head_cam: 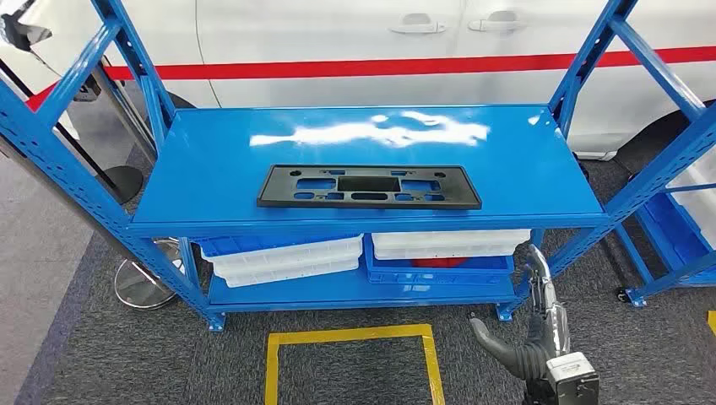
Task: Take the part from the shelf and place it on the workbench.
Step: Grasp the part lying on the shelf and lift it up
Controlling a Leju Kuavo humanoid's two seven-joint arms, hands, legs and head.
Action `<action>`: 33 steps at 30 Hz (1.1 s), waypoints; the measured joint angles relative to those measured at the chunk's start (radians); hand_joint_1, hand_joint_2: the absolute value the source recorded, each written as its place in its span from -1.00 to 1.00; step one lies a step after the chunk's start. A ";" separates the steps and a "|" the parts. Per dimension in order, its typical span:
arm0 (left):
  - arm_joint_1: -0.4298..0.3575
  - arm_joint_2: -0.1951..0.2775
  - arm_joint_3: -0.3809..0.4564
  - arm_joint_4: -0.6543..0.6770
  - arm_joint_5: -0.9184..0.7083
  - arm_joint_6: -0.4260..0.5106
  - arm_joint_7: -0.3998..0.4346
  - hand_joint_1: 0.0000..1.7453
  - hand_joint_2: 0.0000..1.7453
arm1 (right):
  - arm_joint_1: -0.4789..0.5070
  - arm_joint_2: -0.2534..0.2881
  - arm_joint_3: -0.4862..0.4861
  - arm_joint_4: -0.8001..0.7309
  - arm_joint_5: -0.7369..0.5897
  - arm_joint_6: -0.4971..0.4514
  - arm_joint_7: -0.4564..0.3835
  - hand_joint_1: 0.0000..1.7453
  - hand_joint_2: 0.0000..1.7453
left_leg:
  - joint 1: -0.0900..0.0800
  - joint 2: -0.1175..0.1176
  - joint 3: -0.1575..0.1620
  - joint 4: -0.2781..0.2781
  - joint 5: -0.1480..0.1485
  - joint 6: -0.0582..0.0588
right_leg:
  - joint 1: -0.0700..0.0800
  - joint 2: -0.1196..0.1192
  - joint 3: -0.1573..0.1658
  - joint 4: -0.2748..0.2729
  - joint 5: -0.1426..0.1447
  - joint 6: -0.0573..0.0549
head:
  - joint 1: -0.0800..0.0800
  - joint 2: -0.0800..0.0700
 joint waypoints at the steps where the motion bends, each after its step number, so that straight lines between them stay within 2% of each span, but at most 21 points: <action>1: 0.000 0.000 -0.001 0.001 0.000 0.000 0.000 -1.00 -1.00 | 0.003 -0.004 0.005 -0.012 0.010 -0.008 -0.003 -1.00 1.00 | -0.001 0.000 0.000 0.000 0.000 0.000 | 0.000 0.000 -0.017 0.035 -0.011 0.000 | 0.000 0.000; 3: 0.000 -0.002 -0.005 0.004 0.003 0.000 0.000 -1.00 -1.00 | 0.011 -0.015 0.021 -0.050 0.043 -0.028 -0.011 -1.00 1.00 | -0.002 -0.001 0.000 0.001 -0.001 -0.001 | 0.000 0.000 -0.042 0.082 -0.013 -0.001 | 0.000 0.000; 4: 0.000 -0.004 -0.008 0.006 0.005 0.000 0.000 -1.00 -1.00 | 0.016 -0.022 0.031 -0.077 0.065 -0.039 -0.017 -1.00 1.00 | -0.002 -0.001 0.001 0.003 -0.002 -0.002 | 0.000 0.000 -0.038 0.071 0.006 -0.003 | 0.000 0.000; 6: -0.002 -0.010 -0.016 0.008 0.009 0.000 -0.001 -1.00 -1.00 | 0.022 -0.035 0.053 -0.133 0.110 -0.053 -0.027 -1.00 1.00 | -0.002 -0.003 0.004 0.008 -0.007 -0.008 | 0.000 -0.001 0.022 -0.058 0.078 -0.009 | 0.000 0.000; 8: -0.006 -0.014 -0.023 0.011 0.011 0.000 -0.001 -1.00 -1.00 | 0.024 -0.048 0.077 -0.183 0.151 -0.053 -0.033 -1.00 1.00 | -0.005 -0.005 0.003 0.016 -0.015 -0.018 | 0.004 0.000 0.074 -0.171 0.117 -0.017 | 0.000 0.000; 10: -0.009 -0.016 -0.029 0.014 0.012 0.000 -0.001 -1.00 -1.00 | 0.024 -0.062 0.102 -0.213 0.182 -0.036 -0.033 -1.00 1.00 | -0.007 -0.005 0.000 0.019 -0.020 -0.029 | 0.008 0.001 0.083 -0.192 0.117 -0.024 | 0.000 0.000; 12: -0.012 -0.016 -0.035 0.016 0.012 0.000 -0.002 -1.00 -1.00 | 0.020 -0.074 0.125 -0.224 0.213 -0.013 -0.027 -1.00 1.00 | -0.006 -0.005 0.001 0.023 -0.025 -0.041 | 0.005 0.001 0.083 -0.197 0.120 -0.033 | 0.000 0.000; 13: -0.014 -0.016 -0.039 0.017 0.012 0.000 -0.003 -1.00 -1.00 | 0.016 -0.077 0.135 -0.225 0.235 -0.009 -0.021 -1.00 1.00 | -0.005 -0.004 -0.005 0.039 -0.038 -0.048 | 0.002 0.000 0.084 -0.200 0.121 -0.038 | 0.000 0.000; 15: -0.017 -0.017 -0.045 0.019 0.011 0.000 -0.004 -1.00 -1.00 | 0.006 -0.078 0.155 -0.224 0.291 -0.021 -0.008 -1.00 1.00 | 0.002 -0.003 -0.046 0.131 -0.092 -0.064 | -0.003 -0.004 0.085 -0.203 0.122 -0.046 | 0.000 0.000; 17: -0.017 -0.017 -0.048 0.021 0.010 0.000 -0.005 -1.00 -1.00 | -0.004 -0.078 0.174 -0.218 0.352 -0.048 0.006 -1.00 1.00 | 0.012 -0.003 -0.112 0.267 -0.151 -0.077 | -0.003 -0.006 0.084 -0.203 0.121 -0.049 | 0.000 0.000; 18: -0.017 -0.017 -0.049 0.022 0.010 0.000 -0.005 -1.00 -1.00 | -0.008 -0.078 0.184 -0.214 0.385 -0.065 0.015 -1.00 1.00 | 0.016 -0.003 -0.133 0.305 -0.157 -0.082 | -0.004 -0.007 0.084 -0.202 0.121 -0.049 | 0.000 0.000; 19: -0.016 -0.017 -0.050 0.022 0.010 0.000 -0.005 -1.00 -1.00 | -0.012 -0.077 0.193 -0.210 0.417 -0.081 0.024 -1.00 1.00 | 0.019 -0.003 -0.135 0.305 -0.143 -0.085 | -0.004 -0.006 0.085 -0.202 0.120 -0.048 | 0.000 0.000; 20: -0.017 -0.017 -0.052 0.023 0.009 0.000 -0.005 -1.00 -1.00 | -0.017 -0.076 0.200 -0.206 0.450 -0.097 0.032 -1.00 1.00 | 0.022 -0.002 -0.117 0.262 -0.109 -0.087 | -0.006 -0.006 0.087 -0.202 0.119 -0.046 | 0.000 0.000; 22: -0.017 -0.017 -0.055 0.023 0.008 0.000 -0.006 -1.00 -1.00 | -0.026 -0.071 0.212 -0.199 0.514 -0.126 0.050 -1.00 1.00 | 0.024 -0.002 -0.052 0.120 -0.039 -0.086 | -0.007 -0.006 0.093 -0.201 0.116 -0.040 | 0.000 0.000; 23: -0.018 -0.017 -0.058 0.024 0.007 0.000 -0.006 -1.00 -1.00 | -0.031 -0.067 0.218 -0.195 0.547 -0.139 0.060 -1.00 1.00 | 0.022 -0.002 -0.026 0.063 -0.019 -0.080 | -0.007 -0.005 0.094 -0.201 0.115 -0.034 | 0.000 0.000; 24: -0.019 -0.017 -0.061 0.024 0.005 0.000 -0.006 -1.00 -1.00 | -0.036 -0.063 0.222 -0.190 0.581 -0.151 0.070 -1.00 1.00 | 0.020 -0.002 -0.013 0.031 -0.011 -0.074 | -0.006 -0.005 0.094 -0.201 0.115 -0.028 | 0.000 0.000; 26: -0.019 -0.018 -0.066 0.026 0.002 0.000 -0.006 -1.00 -1.00 | -0.046 -0.052 0.231 -0.179 0.651 -0.173 0.091 -1.00 1.00 | 0.014 -0.003 -0.011 0.020 -0.010 -0.059 | -0.004 -0.004 0.094 -0.203 0.118 -0.015 | 0.000 0.000; 28: -0.020 -0.020 -0.070 0.027 -0.002 0.000 -0.004 -1.00 -1.00 | -0.057 -0.041 0.238 -0.167 0.721 -0.192 0.112 -1.00 1.00 | 0.017 -0.003 -0.009 0.013 -0.004 -0.042 | -0.006 -0.004 0.090 -0.194 0.110 -0.004 | 0.000 0.000; 30: -0.021 -0.021 -0.073 0.027 -0.004 0.000 -0.003 -1.00 -1.00 | -0.070 -0.031 0.246 -0.152 0.790 -0.210 0.135 -1.00 1.00 | 0.018 -0.002 -0.008 0.005 0.003 -0.027 | -0.007 -0.003 0.056 -0.120 0.063 -0.001 | 0.000 0.000; 32: -0.022 -0.022 -0.076 0.027 -0.006 0.000 -0.001 -1.00 -1.00 | -0.084 -0.020 0.254 -0.128 0.857 -0.226 0.162 -1.00 1.00 | 0.012 -0.001 -0.011 0.005 0.003 -0.020 | -0.005 -0.002 -0.010 0.016 0.000 -0.002 | 0.000 0.000; 33: -0.022 -0.023 -0.078 0.028 -0.007 0.000 0.001 -1.00 -1.00 | -0.091 -0.015 0.258 -0.113 0.889 -0.232 0.176 -1.00 1.00 | 0.009 -0.002 -0.011 0.006 0.003 -0.019 | -0.004 -0.002 -0.036 0.068 -0.014 -0.002 | 0.000 0.000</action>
